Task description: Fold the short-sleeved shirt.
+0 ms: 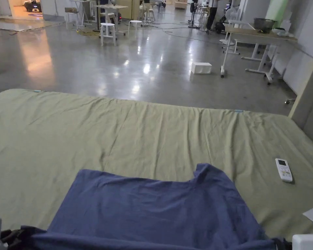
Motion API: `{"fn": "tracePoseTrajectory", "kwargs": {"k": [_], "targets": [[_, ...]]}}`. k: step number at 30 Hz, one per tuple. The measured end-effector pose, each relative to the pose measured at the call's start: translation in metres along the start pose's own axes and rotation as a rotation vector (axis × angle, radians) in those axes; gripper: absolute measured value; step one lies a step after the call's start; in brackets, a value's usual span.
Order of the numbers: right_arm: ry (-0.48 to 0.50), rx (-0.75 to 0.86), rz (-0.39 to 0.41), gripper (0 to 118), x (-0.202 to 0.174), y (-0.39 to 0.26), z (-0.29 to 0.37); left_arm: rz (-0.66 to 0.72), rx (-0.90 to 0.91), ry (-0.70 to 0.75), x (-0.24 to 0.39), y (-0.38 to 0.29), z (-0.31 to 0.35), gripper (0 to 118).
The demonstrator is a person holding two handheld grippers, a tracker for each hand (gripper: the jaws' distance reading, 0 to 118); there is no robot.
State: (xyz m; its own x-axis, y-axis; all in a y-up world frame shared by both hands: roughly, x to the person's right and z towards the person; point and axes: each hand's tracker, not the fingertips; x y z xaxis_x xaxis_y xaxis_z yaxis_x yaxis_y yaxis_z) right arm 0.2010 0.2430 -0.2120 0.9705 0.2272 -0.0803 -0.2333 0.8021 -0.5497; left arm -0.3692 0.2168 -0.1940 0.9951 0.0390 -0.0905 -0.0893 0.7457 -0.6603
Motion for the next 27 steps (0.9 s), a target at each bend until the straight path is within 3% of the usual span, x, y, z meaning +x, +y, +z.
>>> {"fn": "tracePoseTrajectory", "kwargs": {"k": [5,9,10,12,22,25,26,27], "targets": [[0.004,-0.160,0.027,3,-0.010,-0.046,-0.013,-0.012,-0.118,0.012,-0.002,-0.036,-0.022,4],[-0.022,-0.248,0.162,3,-0.019,-0.071,-0.025,-0.031,-0.189,0.029,-0.016,-0.056,-0.046,4],[-0.001,-0.246,0.121,3,-0.016,-0.077,-0.028,-0.024,-0.203,0.023,-0.019,-0.058,-0.050,4],[0.011,-0.304,0.112,3,-0.017,-0.086,-0.033,-0.019,-0.232,0.020,-0.022,-0.066,-0.057,4],[0.028,-0.432,0.167,7,-0.028,-0.109,-0.060,-0.043,-0.308,0.023,-0.007,-0.073,-0.068,6],[0.026,-0.441,0.143,27,-0.026,-0.107,-0.065,-0.068,-0.317,0.028,-0.002,-0.068,-0.070,18],[0.016,-0.443,0.135,40,-0.024,-0.106,-0.065,-0.073,-0.318,0.035,0.000,-0.066,-0.069,22],[0.010,-0.447,0.135,61,-0.022,-0.101,-0.065,-0.075,-0.319,0.038,-0.001,-0.063,-0.070,36]]}}
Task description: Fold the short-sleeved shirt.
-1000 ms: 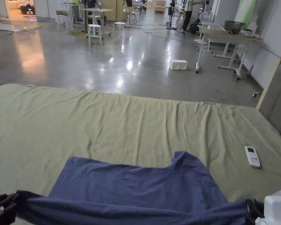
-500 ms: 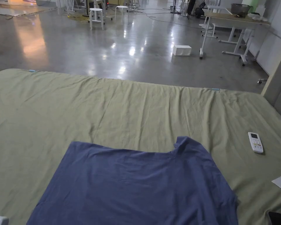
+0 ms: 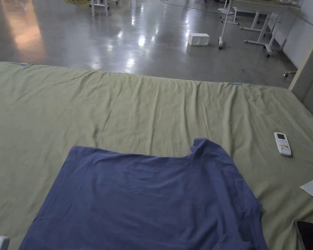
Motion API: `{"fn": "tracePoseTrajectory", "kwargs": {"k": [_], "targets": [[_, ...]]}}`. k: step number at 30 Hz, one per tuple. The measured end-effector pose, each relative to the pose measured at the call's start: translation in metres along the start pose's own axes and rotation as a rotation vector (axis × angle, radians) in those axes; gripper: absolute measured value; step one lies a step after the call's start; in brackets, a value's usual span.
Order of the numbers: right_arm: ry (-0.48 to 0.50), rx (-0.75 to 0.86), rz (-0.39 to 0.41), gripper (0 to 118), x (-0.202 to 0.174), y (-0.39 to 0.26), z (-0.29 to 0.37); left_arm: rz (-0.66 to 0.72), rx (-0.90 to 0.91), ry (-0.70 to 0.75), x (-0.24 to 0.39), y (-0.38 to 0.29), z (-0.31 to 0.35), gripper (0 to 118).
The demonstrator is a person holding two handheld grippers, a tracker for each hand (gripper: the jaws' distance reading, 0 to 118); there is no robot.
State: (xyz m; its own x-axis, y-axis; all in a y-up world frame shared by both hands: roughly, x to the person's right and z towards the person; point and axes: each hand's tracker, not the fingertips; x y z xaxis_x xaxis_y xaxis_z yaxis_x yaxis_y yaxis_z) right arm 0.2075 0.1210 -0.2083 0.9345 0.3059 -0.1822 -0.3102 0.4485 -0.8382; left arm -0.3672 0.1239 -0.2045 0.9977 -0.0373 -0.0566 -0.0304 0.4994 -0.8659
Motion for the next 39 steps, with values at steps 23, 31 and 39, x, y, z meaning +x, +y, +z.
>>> {"fn": "tracePoseTrajectory", "kwargs": {"k": [23,31,39], "targets": [[-0.064,0.841,-0.347,10,-0.005,0.140,0.104,0.058,0.769,0.105,0.098,0.118,0.091,7],[-0.111,0.935,-0.356,0,-0.035,0.137,0.102,0.059,0.808,0.065,0.101,0.106,0.085,3],[-0.096,0.942,-0.330,0,-0.041,0.154,0.103,0.056,0.779,0.045,0.092,0.116,0.079,3]]}}
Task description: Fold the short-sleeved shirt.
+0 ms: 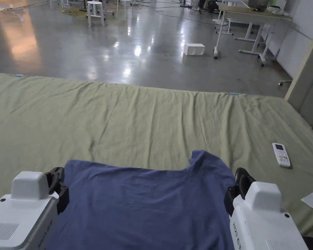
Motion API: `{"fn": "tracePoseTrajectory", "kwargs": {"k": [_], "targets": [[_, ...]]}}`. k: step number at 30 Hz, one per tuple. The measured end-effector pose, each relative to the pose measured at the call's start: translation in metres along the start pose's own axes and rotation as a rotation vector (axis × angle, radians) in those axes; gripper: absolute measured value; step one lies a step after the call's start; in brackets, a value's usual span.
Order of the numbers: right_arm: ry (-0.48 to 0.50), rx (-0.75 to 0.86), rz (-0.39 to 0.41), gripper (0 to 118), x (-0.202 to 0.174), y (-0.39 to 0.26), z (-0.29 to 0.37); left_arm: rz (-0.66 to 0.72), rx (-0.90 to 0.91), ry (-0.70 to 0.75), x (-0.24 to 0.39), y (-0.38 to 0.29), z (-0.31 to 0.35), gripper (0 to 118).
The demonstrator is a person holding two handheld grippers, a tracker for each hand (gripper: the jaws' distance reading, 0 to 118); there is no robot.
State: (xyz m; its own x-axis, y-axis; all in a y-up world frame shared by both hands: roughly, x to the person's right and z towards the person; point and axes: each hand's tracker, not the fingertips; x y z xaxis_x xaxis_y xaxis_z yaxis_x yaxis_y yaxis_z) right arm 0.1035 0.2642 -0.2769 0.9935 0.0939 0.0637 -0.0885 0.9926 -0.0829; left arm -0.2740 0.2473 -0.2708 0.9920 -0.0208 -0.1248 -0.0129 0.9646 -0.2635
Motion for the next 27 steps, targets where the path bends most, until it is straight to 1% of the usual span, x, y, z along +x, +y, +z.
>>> {"fn": "tracePoseTrajectory", "kwargs": {"k": [2,4,6,8,9,12,14,16,17,18,20,23,25,27], "targets": [[0.006,-0.001,0.008,0,-0.002,0.001,-0.002,0.005,-0.024,-0.014,-0.003,0.002,0.001,3],[0.020,-0.015,0.009,0,-0.004,0.000,-0.003,0.048,-0.128,-0.063,-0.013,-0.002,-0.001,3],[0.043,-0.041,-0.002,0,-0.005,-0.003,-0.004,0.047,-0.223,-0.081,-0.025,-0.007,0.000,3],[0.051,-0.056,0.020,0,-0.008,-0.007,-0.003,0.029,-0.308,-0.051,-0.040,-0.019,0.004,3],[0.054,-0.060,0.030,0,-0.009,-0.009,-0.003,0.024,-0.359,-0.059,-0.048,-0.025,0.006,3],[0.066,-0.102,0.025,0,-0.011,-0.019,-0.004,0.048,-0.533,-0.063,-0.071,-0.047,0.011,4],[0.074,-0.132,0.025,0,-0.014,-0.025,-0.005,0.076,-0.618,-0.053,-0.085,-0.061,0.017,16],[0.076,-0.149,0.044,0,-0.018,-0.031,-0.006,0.095,-0.686,-0.053,-0.097,-0.076,0.020,45],[0.077,-0.157,0.052,0,-0.020,-0.033,-0.006,0.102,-0.709,-0.030,-0.103,-0.083,0.022,56],[0.078,-0.161,0.053,0,-0.021,-0.035,-0.006,0.104,-0.738,-0.020,-0.106,-0.089,0.023,60],[0.084,-0.166,0.047,0,-0.022,-0.039,-0.005,0.116,-0.739,-0.019,-0.113,-0.100,0.025,60],[0.092,-0.182,0.060,0,-0.025,-0.044,-0.005,0.156,-0.787,0.006,-0.119,-0.114,0.021,60],[0.100,-0.194,0.063,0,-0.026,-0.047,-0.005,0.140,-0.827,0.005,-0.119,-0.125,0.012,60],[0.101,-0.201,0.063,0,-0.027,-0.050,-0.004,0.093,-0.860,0.010,-0.114,-0.136,0.002,60]]}}
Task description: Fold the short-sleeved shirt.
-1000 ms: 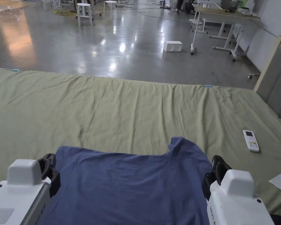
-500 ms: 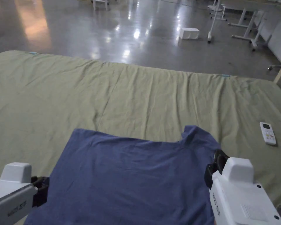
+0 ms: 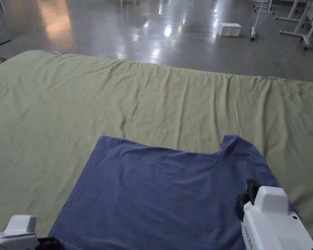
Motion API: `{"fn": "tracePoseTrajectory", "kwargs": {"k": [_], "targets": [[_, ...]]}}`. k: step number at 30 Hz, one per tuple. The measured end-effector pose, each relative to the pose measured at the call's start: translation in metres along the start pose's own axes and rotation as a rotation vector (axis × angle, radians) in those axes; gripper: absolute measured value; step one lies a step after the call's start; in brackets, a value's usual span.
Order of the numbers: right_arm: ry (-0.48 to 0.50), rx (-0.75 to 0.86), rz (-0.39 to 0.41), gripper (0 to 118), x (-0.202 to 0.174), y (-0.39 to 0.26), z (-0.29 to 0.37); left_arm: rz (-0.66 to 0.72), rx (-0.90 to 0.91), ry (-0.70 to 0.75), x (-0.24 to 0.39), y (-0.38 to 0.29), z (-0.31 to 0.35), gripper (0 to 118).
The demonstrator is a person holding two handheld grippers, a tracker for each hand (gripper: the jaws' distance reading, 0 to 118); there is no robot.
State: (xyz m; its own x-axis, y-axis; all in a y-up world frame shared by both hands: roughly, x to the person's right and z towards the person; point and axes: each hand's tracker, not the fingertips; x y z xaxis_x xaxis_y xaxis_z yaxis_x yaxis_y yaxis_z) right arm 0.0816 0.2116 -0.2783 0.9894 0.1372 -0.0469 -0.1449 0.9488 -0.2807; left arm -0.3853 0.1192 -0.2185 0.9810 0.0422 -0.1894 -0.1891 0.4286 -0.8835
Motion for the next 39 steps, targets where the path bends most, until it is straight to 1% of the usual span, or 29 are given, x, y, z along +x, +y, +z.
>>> {"fn": "tracePoseTrajectory", "kwargs": {"k": [2,5,7,8,9,10,11,12,13,17,19,20,21,22,23,24,25,26,27,28,30,31,34,36,38,39], "targets": [[-0.001,-0.009,0.001,0,0.001,-0.004,0.001,-0.016,-0.023,0.022,0.006,-0.001,-0.013,59],[-0.003,-0.025,0.001,0,0.003,-0.010,0.002,-0.033,-0.025,0.061,0.014,0.003,-0.010,57],[-0.008,-0.036,-0.003,0,0.006,-0.013,0.003,-0.075,-0.013,0.065,0.023,0.001,-0.006,43],[-0.009,-0.042,-0.008,0,0.007,-0.015,0.003,-0.094,-0.010,0.057,0.027,0.000,-0.005,33],[-0.009,-0.049,-0.014,0,0.009,-0.016,0.004,-0.107,-0.005,0.047,0.031,-0.001,-0.004,18],[-0.010,-0.057,-0.017,0,0.011,-0.018,0.004,-0.112,-0.003,0.038,0.035,-0.003,-0.002,10],[-0.011,-0.062,-0.020,0,0.014,-0.019,0.005,-0.120,-0.001,0.033,0.037,-0.003,-0.003,8],[-0.010,-0.071,-0.024,0,0.017,-0.020,0.006,-0.127,0.001,0.003,0.039,-0.004,-0.002,8],[-0.011,-0.079,-0.025,0,0.021,-0.021,0.008,-0.110,0.005,0.017,0.037,-0.003,-0.001,8],[-0.043,-0.121,-0.014,0,0.046,-0.017,0.020,-0.055,0.004,-0.026,0.026,0.002,0.004,7],[-0.028,-0.211,-0.007,0,0.063,-0.016,0.023,-0.007,0.019,-0.034,0.021,0.005,0.007,8],[-0.018,-0.263,0.004,0,0.071,-0.016,0.023,-0.013,0.018,-0.029,0.020,0.006,0.008,8],[-0.004,-0.343,-0.002,1,0.080,-0.019,0.023,-0.015,0.017,-0.028,0.020,0.007,0.009,8],[-0.064,-0.393,-0.008,4,0.092,-0.023,0.026,-0.020,0.017,-0.028,0.020,0.008,0.010,8],[-0.061,-0.451,-0.003,14,0.098,-0.027,0.026,-0.020,0.020,-0.029,0.020,0.008,0.011,8],[-0.085,-0.525,0.014,35,0.104,-0.032,0.026,-0.021,0.020,-0.030,0.020,0.009,0.012,8],[-0.100,-0.582,0.014,47,0.112,-0.039,0.027,-0.027,0.018,-0.030,0.021,0.010,0.012,8],[-0.094,-0.644,0.026,54,0.118,-0.046,0.028,-0.034,0.017,-0.025,0.022,0.010,0.012,8],[-0.086,-0.688,0.023,56,0.123,-0.053,0.029,-0.033,0.020,-0.022,0.022,0.010,0.012,7],[-0.079,-0.715,0.007,56,0.128,-0.061,0.031,-0.033,0.019,-0.023,0.022,0.010,0.012,7],[-0.060,-0.788,0.002,56,0.131,-0.076,0.035,-0.028,0.024,-0.019,0.022,0.010,0.011,8],[-0.061,-0.814,-0.015,58,0.133,-0.083,0.036,-0.026,0.024,-0.019,0.022,0.009,0.010,8],[-0.044,-0.843,-0.045,61,0.132,-0.101,0.037,-0.026,0.024,-0.016,0.023,0.007,0.011,7],[-0.046,-0.882,-0.046,61,0.128,-0.112,0.032,-0.025,0.017,-0.016,0.023,0.005,0.009,8],[-0.042,-0.893,-0.052,60,0.124,-0.123,0.027,-0.020,0.013,-0.019,0.021,0.003,0.007,8],[-0.048,-0.873,-0.057,58,0.123,-0.124,0.027,-0.018,0.011,-0.020,0.020,0.003,0.006,8]]}}
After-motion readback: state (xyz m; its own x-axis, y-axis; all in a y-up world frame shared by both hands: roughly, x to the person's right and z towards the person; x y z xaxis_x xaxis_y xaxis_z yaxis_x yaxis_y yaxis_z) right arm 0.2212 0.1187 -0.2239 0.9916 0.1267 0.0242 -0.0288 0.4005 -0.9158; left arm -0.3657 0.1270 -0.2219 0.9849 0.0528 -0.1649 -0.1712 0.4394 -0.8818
